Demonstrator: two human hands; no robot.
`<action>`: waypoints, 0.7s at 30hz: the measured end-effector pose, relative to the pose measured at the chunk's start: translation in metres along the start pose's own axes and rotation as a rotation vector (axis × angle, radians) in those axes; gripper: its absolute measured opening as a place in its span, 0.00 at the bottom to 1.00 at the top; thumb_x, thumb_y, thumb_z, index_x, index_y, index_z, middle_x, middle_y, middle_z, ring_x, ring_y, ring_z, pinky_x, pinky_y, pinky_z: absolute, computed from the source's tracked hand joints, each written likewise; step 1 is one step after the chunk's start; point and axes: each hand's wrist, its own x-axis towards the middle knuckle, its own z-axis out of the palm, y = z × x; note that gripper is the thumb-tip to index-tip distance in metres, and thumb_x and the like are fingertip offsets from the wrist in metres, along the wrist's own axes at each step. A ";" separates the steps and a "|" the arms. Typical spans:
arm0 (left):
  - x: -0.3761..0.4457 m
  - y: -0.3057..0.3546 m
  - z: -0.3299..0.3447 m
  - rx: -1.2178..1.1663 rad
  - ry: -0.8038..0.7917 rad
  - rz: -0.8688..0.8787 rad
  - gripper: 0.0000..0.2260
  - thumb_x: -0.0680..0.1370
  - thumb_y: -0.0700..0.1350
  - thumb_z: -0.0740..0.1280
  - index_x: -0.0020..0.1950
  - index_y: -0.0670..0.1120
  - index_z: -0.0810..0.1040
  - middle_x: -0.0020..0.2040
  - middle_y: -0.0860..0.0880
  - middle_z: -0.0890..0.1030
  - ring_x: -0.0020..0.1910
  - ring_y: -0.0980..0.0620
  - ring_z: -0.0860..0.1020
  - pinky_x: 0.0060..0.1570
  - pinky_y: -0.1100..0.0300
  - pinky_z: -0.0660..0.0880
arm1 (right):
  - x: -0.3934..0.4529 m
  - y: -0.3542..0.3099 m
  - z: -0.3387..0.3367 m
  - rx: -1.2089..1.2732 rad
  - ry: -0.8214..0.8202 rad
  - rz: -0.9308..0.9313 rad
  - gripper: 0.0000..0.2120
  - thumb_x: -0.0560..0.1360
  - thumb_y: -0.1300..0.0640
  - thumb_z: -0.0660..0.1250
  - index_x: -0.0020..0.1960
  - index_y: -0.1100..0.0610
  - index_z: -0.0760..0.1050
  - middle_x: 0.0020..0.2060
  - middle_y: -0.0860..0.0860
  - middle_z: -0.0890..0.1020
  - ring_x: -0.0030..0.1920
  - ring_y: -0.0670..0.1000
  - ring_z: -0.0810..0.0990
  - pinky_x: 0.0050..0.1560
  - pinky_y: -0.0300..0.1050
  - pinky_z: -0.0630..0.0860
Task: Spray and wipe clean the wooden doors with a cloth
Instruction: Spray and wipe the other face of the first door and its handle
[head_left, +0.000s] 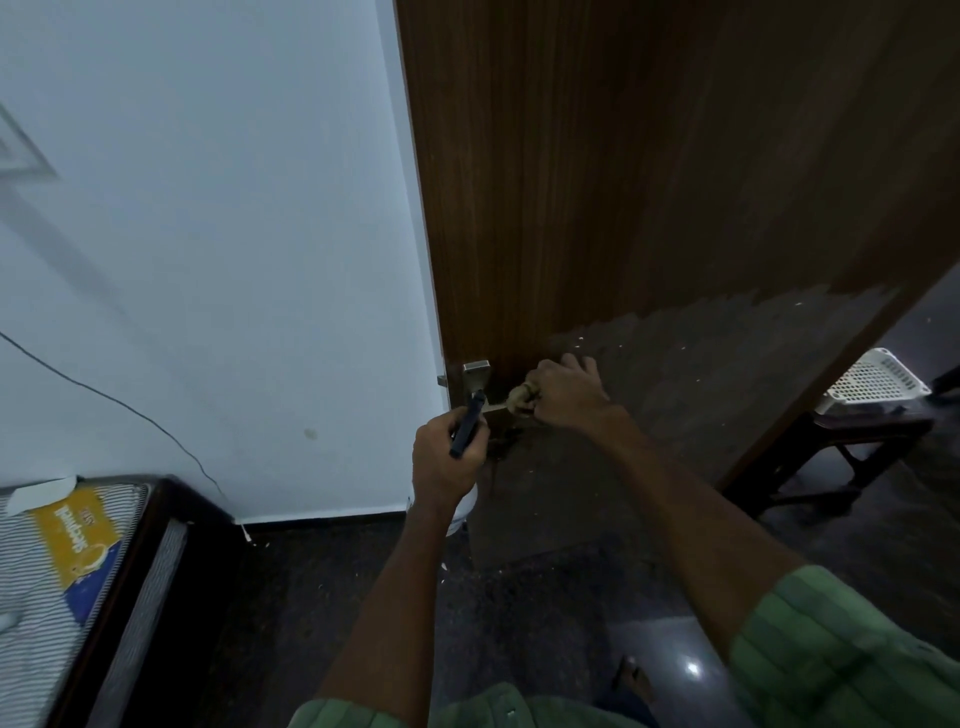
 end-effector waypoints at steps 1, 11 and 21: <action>0.000 0.000 0.000 0.002 0.005 0.001 0.10 0.78 0.56 0.66 0.39 0.54 0.78 0.29 0.58 0.75 0.27 0.53 0.74 0.29 0.64 0.68 | 0.001 -0.011 0.002 -0.031 0.017 -0.037 0.17 0.77 0.52 0.68 0.65 0.52 0.78 0.62 0.51 0.77 0.64 0.56 0.71 0.69 0.59 0.66; 0.001 0.001 0.000 0.020 0.001 0.000 0.10 0.78 0.56 0.65 0.40 0.55 0.78 0.30 0.57 0.77 0.28 0.51 0.75 0.30 0.62 0.70 | 0.009 0.002 0.008 -0.028 -0.081 -0.007 0.14 0.78 0.51 0.67 0.63 0.50 0.78 0.61 0.51 0.77 0.63 0.57 0.73 0.65 0.60 0.69; 0.005 -0.004 -0.003 0.060 -0.022 -0.009 0.08 0.79 0.52 0.66 0.40 0.54 0.79 0.30 0.57 0.76 0.29 0.51 0.75 0.30 0.62 0.69 | -0.008 0.024 0.054 0.914 0.080 0.366 0.11 0.79 0.64 0.63 0.55 0.57 0.83 0.49 0.55 0.84 0.51 0.57 0.83 0.51 0.54 0.80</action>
